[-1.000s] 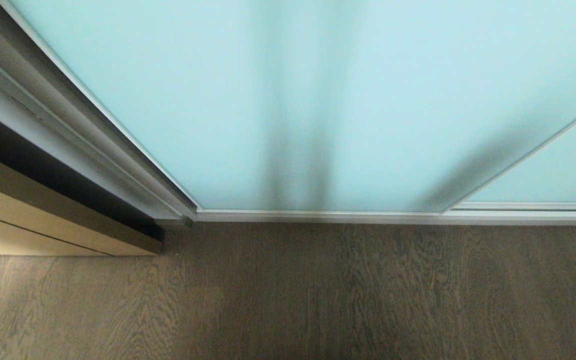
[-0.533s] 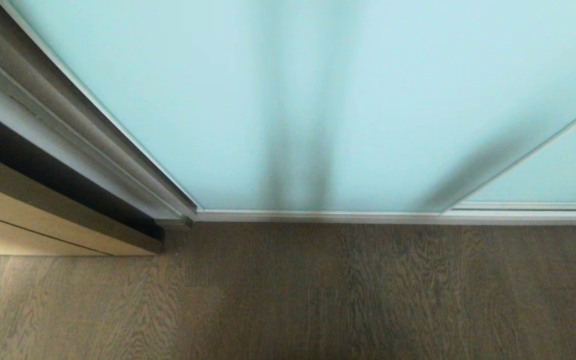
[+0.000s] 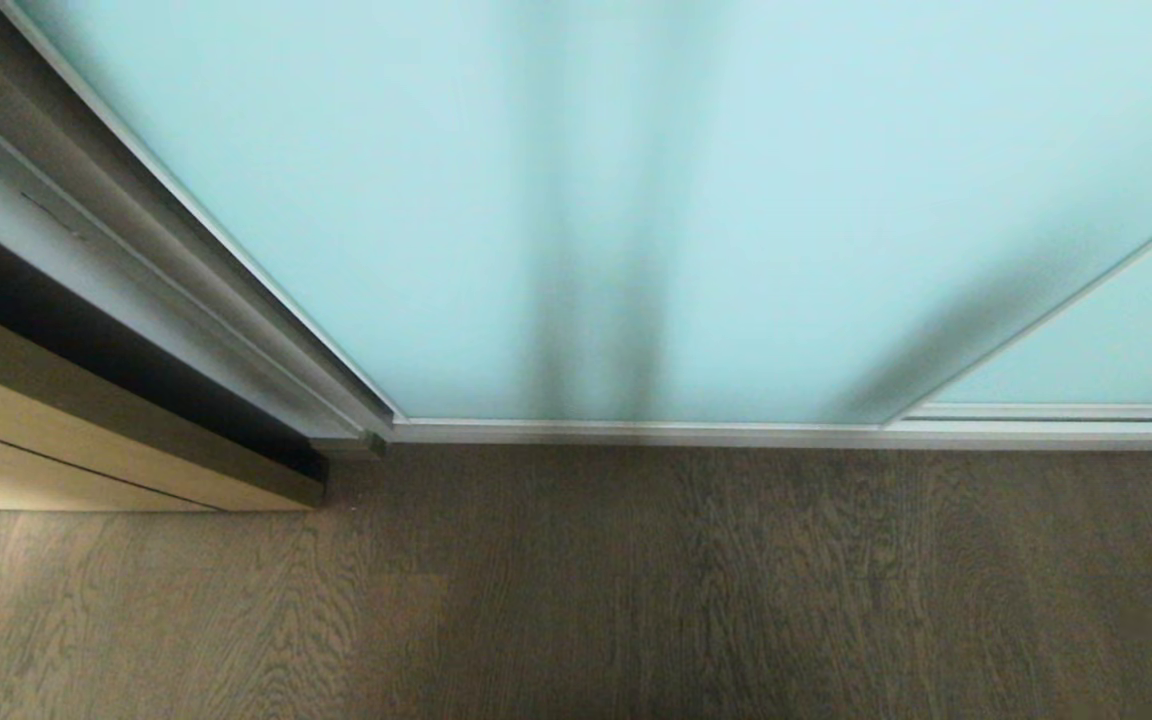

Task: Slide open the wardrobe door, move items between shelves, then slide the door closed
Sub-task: Open the door

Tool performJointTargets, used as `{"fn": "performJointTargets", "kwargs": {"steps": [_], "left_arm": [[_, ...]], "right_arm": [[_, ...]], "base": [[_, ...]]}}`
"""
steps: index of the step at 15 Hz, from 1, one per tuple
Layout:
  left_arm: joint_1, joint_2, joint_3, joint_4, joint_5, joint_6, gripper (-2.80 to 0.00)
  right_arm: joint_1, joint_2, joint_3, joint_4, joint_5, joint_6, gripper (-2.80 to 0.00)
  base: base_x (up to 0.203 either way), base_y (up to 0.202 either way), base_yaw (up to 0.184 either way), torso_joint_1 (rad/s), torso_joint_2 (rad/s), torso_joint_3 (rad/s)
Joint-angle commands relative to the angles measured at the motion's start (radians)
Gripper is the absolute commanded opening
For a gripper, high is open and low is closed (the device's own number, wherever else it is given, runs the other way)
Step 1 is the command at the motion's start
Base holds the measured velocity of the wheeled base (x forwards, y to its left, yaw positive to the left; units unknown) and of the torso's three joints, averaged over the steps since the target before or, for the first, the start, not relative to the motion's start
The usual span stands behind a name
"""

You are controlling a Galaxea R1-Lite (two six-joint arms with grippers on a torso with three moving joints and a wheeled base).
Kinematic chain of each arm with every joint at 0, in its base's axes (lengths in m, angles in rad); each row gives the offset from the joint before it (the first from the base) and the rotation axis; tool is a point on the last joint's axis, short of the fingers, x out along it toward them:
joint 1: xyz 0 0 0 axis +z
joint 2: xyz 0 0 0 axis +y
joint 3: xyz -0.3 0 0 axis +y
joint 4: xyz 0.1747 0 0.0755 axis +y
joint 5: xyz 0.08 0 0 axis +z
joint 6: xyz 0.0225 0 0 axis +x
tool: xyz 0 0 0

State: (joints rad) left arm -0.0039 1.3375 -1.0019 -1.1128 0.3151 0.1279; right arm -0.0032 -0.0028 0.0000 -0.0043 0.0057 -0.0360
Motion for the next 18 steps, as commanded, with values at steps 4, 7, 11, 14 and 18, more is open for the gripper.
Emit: {"fn": "performJointTargets", "kwargs": {"steps": [4, 7, 11, 14, 18], "left_arm": [[-0.03, 0.047, -0.032, -0.005, 0.002, 0.0, -2.8], [-0.041, 0.068, -0.036, -0.007, 0.002, -0.002, -2.8], [-0.042, 0.115, -0.067, -0.028, 0.002, -0.008, -2.8], [-0.049, 0.144, -0.072, -0.061, 0.002, -0.007, -2.8], [-0.118, 0.15, -0.069, -0.066, 0.004, -0.003, -2.8]], "right_arm": [[0.0, 0.001, 0.0, 0.0, 0.001, 0.0, -2.8], [0.0, 0.001, 0.0, 0.0, 0.002, -0.001, -2.8], [0.0, 0.001, 0.0, 0.0, 0.0, -0.001, -2.8], [0.0, 0.001, 0.0, 0.0, 0.001, 0.001, -2.8], [0.0, 0.001, 0.0, 0.0, 0.0, -0.001, -2.8]], "base": [[0.0, 0.0, 0.0, 0.0, 0.0, 0.0], [0.0, 0.0, 0.0, 0.0, 0.0, 0.0], [0.0, 0.0, 0.0, 0.0, 0.0, 0.0], [0.0, 0.0, 0.0, 0.0, 0.0, 0.0], [0.0, 0.0, 0.0, 0.0, 0.0, 0.0]]}}
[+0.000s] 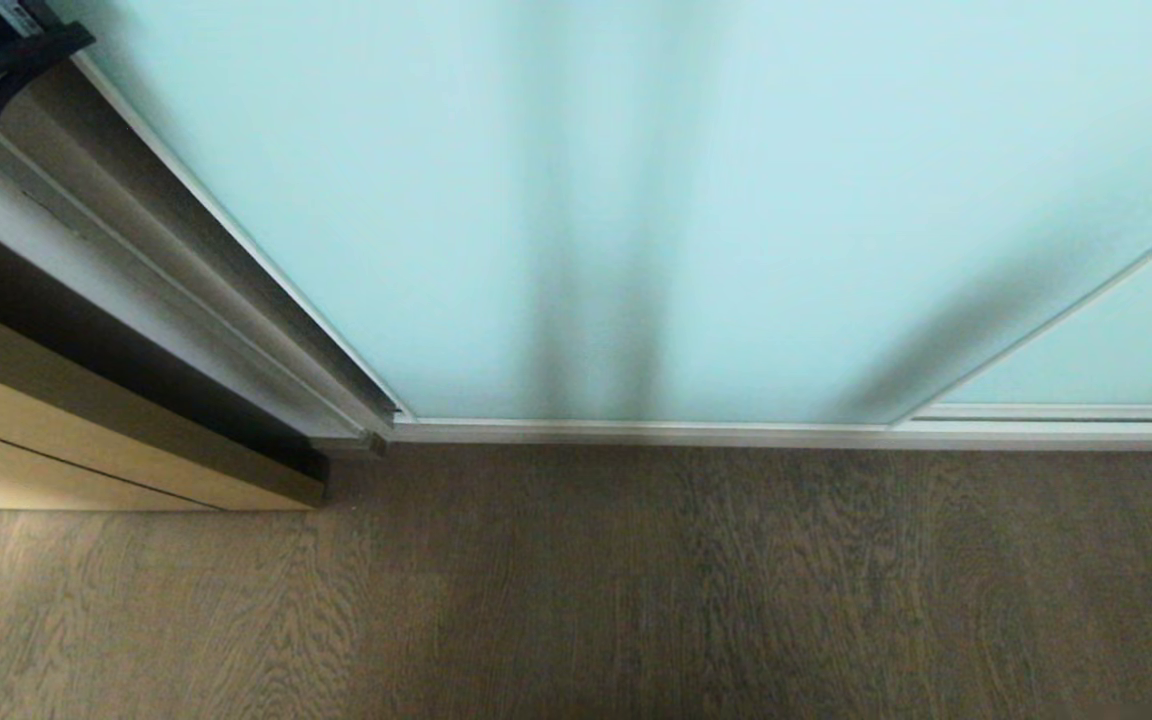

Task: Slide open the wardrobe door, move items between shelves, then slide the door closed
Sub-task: Open the door

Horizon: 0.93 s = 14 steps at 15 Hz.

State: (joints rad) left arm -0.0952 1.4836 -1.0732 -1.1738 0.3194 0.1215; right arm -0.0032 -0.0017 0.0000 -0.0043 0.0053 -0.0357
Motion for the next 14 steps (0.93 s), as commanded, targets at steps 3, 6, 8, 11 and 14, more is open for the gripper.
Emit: {"fn": "performJointTargets", "kwargs": {"steps": [3, 6, 8, 11, 14], "left_arm": [[-0.09, 0.011, 0.003, -0.004, 0.006, 0.012, -2.8], [-0.176, 0.021, 0.004, -0.004, 0.015, 0.027, -2.8], [-0.21, 0.044, 0.003, -0.013, 0.013, 0.043, -2.8], [-0.268, 0.087, -0.003, -0.018, 0.002, 0.052, -2.8], [-0.335, 0.152, -0.028, -0.02, -0.006, 0.051, -2.8]], "right_arm": [[0.0, 0.0, 0.0, 0.0, 0.001, 0.0, -2.8], [0.0, 0.0, 0.0, 0.0, 0.001, 0.0, -2.8], [0.0, 0.0, 0.0, 0.0, 0.002, -0.001, -2.8], [0.0, 0.0, 0.0, 0.0, 0.001, 0.0, -2.8], [0.0, 0.0, 0.0, 0.0, 0.002, 0.0, -2.8]], "base": [[0.0, 0.0, 0.0, 0.0, 0.0, 0.0], [0.0, 0.0, 0.0, 0.0, 0.0, 0.0], [0.0, 0.0, 0.0, 0.0, 0.0, 0.0], [0.0, 0.0, 0.0, 0.0, 0.0, 0.0], [0.0, 0.0, 0.0, 0.0, 0.0, 0.0]]}}
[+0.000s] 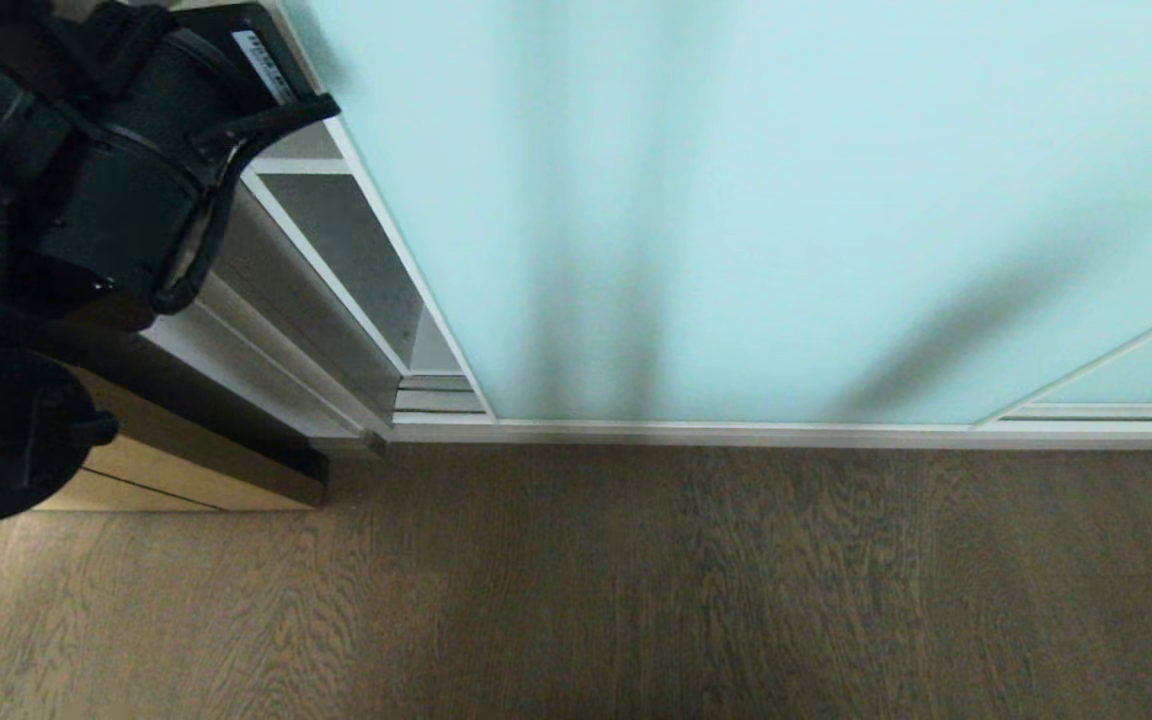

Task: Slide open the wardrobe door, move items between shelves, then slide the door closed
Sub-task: Open the door

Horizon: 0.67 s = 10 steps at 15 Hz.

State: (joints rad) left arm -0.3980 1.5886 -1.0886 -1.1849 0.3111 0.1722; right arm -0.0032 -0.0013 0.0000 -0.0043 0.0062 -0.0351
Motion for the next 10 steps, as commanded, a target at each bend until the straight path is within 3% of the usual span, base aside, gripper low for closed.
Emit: {"fn": "performJointTargets", "kwargs": {"steps": [1, 6, 10], "left_arm": [[-0.06, 0.069, -0.021, -0.012, 0.002, 0.0, -2.8], [-0.193, 0.236, -0.031, -0.169, 0.01, 0.024, -2.8], [-0.19, 0.243, -0.064, -0.244, 0.017, 0.031, -2.8]], "right_arm": [[0.0, 0.0, 0.0, 0.0, 0.0, 0.0, -2.8], [0.0, 0.0, 0.0, 0.0, 0.0, -0.002, -2.8], [0.0, 0.0, 0.0, 0.0, 0.0, -0.001, -2.8]], "base": [[0.0, 0.0, 0.0, 0.0, 0.0, 0.0], [0.0, 0.0, 0.0, 0.0, 0.0, 0.0], [0.0, 0.0, 0.0, 0.0, 0.0, 0.0]]}}
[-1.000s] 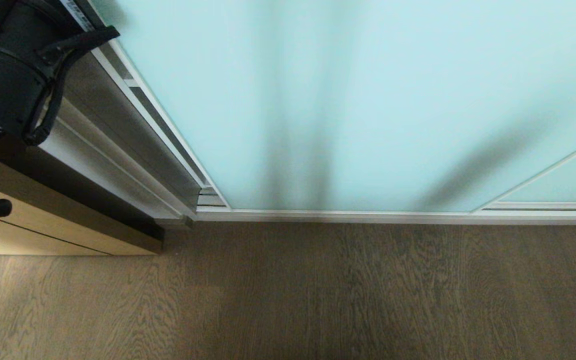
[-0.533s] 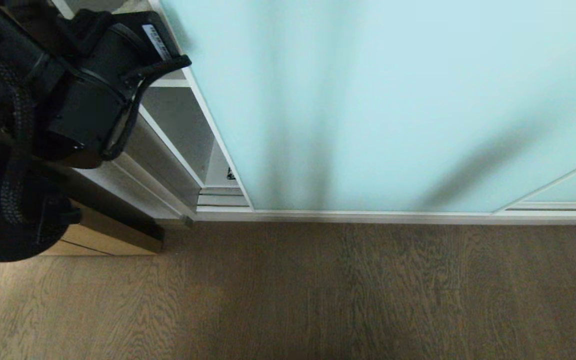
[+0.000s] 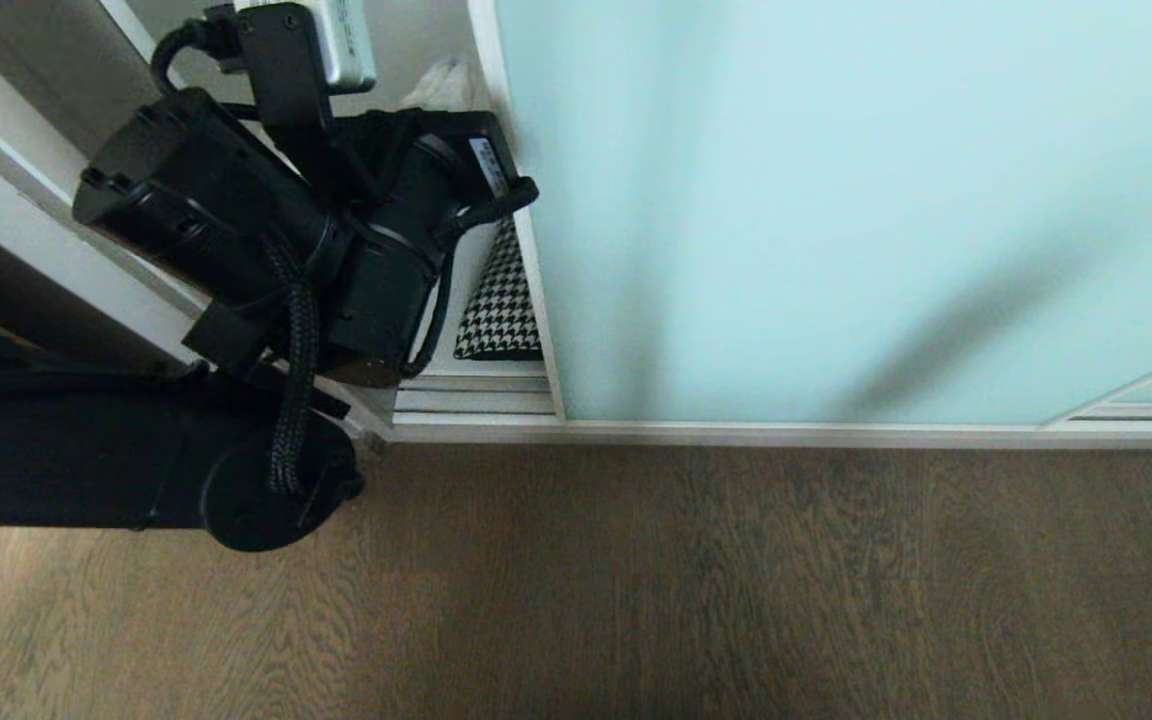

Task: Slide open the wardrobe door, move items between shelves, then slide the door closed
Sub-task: Open the door

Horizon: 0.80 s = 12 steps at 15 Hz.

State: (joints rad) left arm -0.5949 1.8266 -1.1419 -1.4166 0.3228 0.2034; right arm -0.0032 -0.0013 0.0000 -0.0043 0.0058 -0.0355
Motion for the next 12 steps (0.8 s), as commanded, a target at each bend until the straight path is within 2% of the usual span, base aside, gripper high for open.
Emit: {"fn": "performJointTargets", "kwargs": {"steps": [1, 3, 5, 9, 12], "left_arm": [[0.019, -0.026, -0.018, -0.007, 0.006, -0.001, -2.8], [0.069, -0.077, -0.024, -0.003, 0.01, -0.002, -2.8], [0.165, -0.146, -0.027, 0.033, 0.033, -0.002, -2.8], [0.342, -0.324, 0.008, 0.256, 0.063, 0.001, -2.8], [0.366, -0.541, 0.113, 0.419, 0.071, 0.035, -2.8]], "right_arm": [[0.0, 0.0, 0.0, 0.0, 0.0, -0.001, -2.8], [0.0, 0.0, 0.0, 0.0, 0.0, 0.0, -2.8], [0.0, 0.0, 0.0, 0.0, 0.0, -0.001, -2.8], [0.0, 0.0, 0.0, 0.0, 0.002, 0.0, -2.8], [0.0, 0.0, 0.0, 0.0, 0.0, -0.001, -2.8]], "base": [[0.0, 0.0, 0.0, 0.0, 0.0, 0.0], [0.0, 0.0, 0.0, 0.0, 0.0, 0.0], [0.0, 0.0, 0.0, 0.0, 0.0, 0.0], [0.0, 0.0, 0.0, 0.0, 0.0, 0.0], [0.0, 0.0, 0.0, 0.0, 0.0, 0.0]]}}
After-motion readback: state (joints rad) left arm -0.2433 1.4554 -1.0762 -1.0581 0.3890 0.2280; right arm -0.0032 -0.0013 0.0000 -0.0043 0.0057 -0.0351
